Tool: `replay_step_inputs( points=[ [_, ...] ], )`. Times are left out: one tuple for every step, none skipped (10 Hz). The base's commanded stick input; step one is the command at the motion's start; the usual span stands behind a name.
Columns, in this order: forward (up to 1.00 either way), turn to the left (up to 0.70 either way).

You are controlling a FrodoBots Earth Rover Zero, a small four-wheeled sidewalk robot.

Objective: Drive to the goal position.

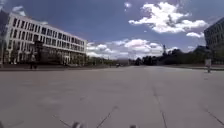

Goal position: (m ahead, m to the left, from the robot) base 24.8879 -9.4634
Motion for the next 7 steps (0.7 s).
replay_step_inputs(
  points=[
    [0.70,0.00],
    [0.70,0.00],
    [0.70,0.00],
    [0.70,0.00],
    [0.70,0.00],
    [0.70,0.00],
    [0.70,0.00]
  ],
)
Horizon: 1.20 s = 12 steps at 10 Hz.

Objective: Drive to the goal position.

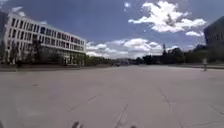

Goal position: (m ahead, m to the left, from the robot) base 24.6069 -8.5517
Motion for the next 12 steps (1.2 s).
replay_step_inputs(
  points=[
    [0.70,0.00],
    [0.70,0.00],
    [0.70,0.00],
    [0.70,0.00],
    [0.70,0.00],
    [0.70,0.00],
    [0.70,0.00],
    [0.70,0.00],
    [0.70,0.00],
    [0.70,0.00],
    [0.70,0.00],
    [0.70,0.00]
  ],
)
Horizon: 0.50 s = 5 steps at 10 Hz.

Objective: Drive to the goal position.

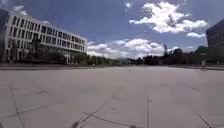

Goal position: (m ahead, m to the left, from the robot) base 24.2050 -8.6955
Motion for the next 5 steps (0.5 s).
replay_step_inputs(
  points=[
    [0.70,0.00],
    [0.70,0.00],
    [0.70,0.00],
    [0.70,0.00],
    [0.70,0.00]
  ],
)
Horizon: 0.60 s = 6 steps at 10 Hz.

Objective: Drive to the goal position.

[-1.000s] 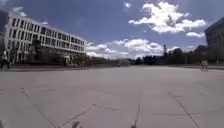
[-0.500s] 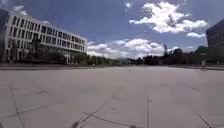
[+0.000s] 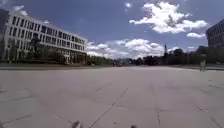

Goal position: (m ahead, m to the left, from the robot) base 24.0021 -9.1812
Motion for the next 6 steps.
replay_step_inputs(
  points=[
    [0.70,0.00],
    [0.70,0.00],
    [0.70,0.00],
    [0.70,0.00],
    [0.70,0.00],
    [0.70,0.00]
  ],
)
